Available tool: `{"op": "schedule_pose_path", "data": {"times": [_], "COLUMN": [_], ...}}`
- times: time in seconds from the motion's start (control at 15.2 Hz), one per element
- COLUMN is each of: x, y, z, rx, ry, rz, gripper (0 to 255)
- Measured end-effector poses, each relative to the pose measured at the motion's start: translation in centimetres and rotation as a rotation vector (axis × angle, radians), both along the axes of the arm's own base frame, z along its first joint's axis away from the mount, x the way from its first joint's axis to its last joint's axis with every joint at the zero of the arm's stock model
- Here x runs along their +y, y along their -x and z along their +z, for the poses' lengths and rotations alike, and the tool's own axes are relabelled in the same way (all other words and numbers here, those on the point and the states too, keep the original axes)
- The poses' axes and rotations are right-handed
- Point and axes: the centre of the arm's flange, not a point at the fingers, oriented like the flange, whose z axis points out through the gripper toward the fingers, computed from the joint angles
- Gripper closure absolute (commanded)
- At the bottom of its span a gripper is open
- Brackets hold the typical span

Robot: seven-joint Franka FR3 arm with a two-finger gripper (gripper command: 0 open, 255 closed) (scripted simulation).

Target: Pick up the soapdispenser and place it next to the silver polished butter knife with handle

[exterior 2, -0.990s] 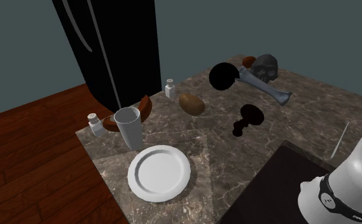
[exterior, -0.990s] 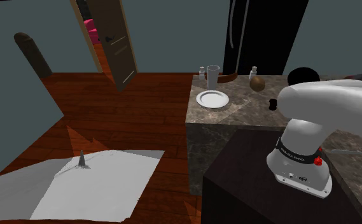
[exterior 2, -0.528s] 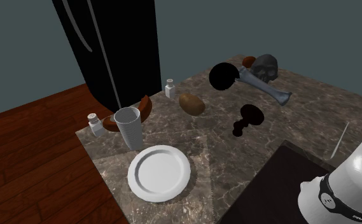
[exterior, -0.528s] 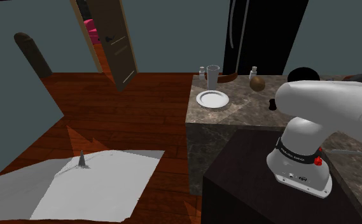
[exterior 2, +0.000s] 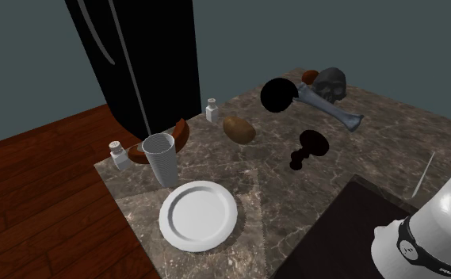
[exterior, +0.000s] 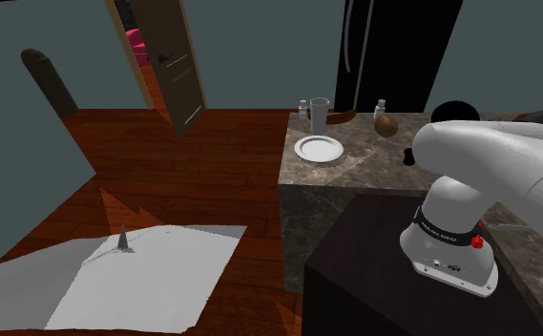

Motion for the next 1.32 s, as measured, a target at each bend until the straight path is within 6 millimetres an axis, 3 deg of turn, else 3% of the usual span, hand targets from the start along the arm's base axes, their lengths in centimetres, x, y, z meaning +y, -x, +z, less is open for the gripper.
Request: {"op": "schedule_pose_path", "data": {"times": [1.32], "x": [-0.2], "y": [0.0], "z": [-10.5], "rx": [0.000], "ry": [0.000], "rz": [0.000], "gripper": [255]}}
